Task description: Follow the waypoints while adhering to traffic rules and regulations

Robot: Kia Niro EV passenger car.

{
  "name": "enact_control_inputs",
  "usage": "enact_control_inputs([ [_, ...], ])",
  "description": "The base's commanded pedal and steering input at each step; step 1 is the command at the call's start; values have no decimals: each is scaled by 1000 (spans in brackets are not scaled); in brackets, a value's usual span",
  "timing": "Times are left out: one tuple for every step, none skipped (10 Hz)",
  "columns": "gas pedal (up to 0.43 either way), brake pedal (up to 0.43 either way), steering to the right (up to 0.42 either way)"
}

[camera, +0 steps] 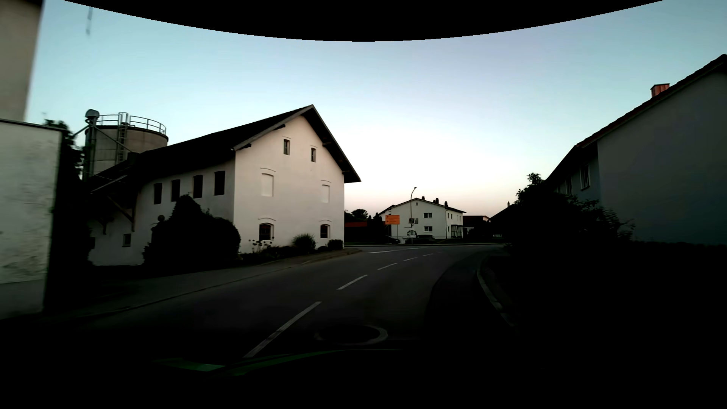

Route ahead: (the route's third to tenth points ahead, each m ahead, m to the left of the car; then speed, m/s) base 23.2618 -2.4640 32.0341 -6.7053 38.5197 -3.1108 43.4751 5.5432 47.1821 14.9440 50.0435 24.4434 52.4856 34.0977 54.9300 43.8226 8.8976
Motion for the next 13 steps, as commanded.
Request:
enact_control_inputs([
  [8,0,83],
  [8,0,84],
  [8,0,85],
  [8,0,86],
  [8,0,89],
  [8,0,91],
  [8,0,91],
  [8,0,92],
  [8,0,91],
  [8,0,91],
  [0,0,92],
  [0,0,91],
  [0,0,91],
])
